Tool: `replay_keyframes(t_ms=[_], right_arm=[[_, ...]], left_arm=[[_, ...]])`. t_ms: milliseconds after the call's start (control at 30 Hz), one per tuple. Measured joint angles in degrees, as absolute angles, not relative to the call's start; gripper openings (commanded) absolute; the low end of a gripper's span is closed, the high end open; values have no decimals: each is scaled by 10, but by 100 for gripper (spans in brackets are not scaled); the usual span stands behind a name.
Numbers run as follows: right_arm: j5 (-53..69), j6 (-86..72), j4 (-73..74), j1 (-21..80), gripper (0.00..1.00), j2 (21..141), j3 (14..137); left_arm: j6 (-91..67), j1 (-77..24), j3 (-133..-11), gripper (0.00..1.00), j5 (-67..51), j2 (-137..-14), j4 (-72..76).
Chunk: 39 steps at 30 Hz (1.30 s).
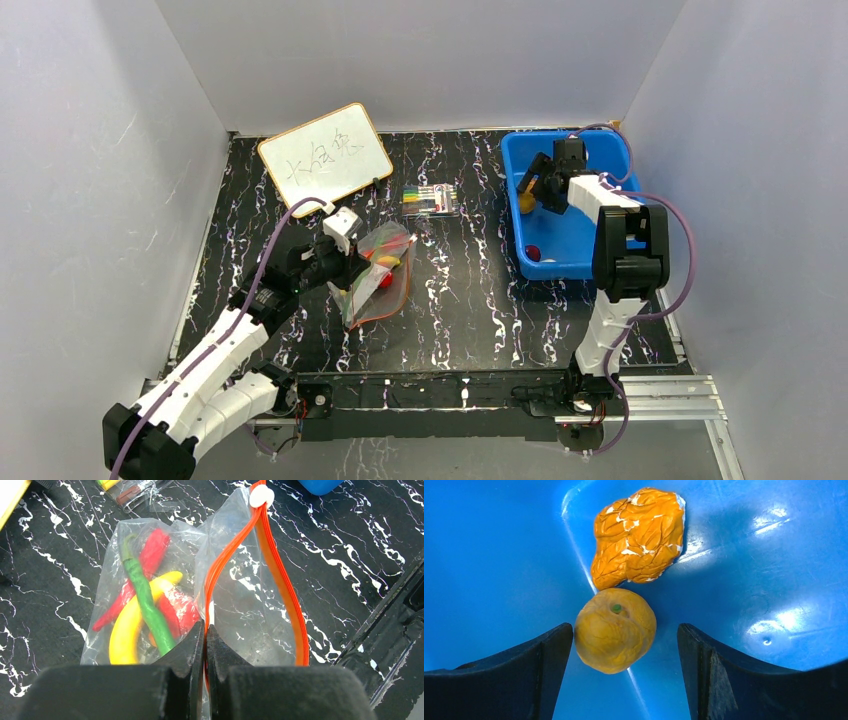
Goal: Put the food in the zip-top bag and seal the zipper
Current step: Pick up the fake fruit from the bin.
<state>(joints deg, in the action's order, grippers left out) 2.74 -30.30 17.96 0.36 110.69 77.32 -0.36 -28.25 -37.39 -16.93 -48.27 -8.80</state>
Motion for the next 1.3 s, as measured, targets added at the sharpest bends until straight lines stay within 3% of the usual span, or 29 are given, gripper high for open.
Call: replay_keyframes(t_ms=[167, 400, 733, 1300], right_arm=[[29, -308, 181, 4, 68, 1111, 773], [50, -303, 177, 4, 52, 1127, 771], [49, -282, 174, 4, 42, 1120, 762], [-47, -226, 267, 5, 33, 921, 704]], left_arm=[[-1, -283, -374, 0, -169, -479, -88], [-2, -283, -374, 0, -169, -471, -88], [-2, -283, -374, 0, -157, -470, -91], [-46, -283, -377, 0, -154, -455, -95]])
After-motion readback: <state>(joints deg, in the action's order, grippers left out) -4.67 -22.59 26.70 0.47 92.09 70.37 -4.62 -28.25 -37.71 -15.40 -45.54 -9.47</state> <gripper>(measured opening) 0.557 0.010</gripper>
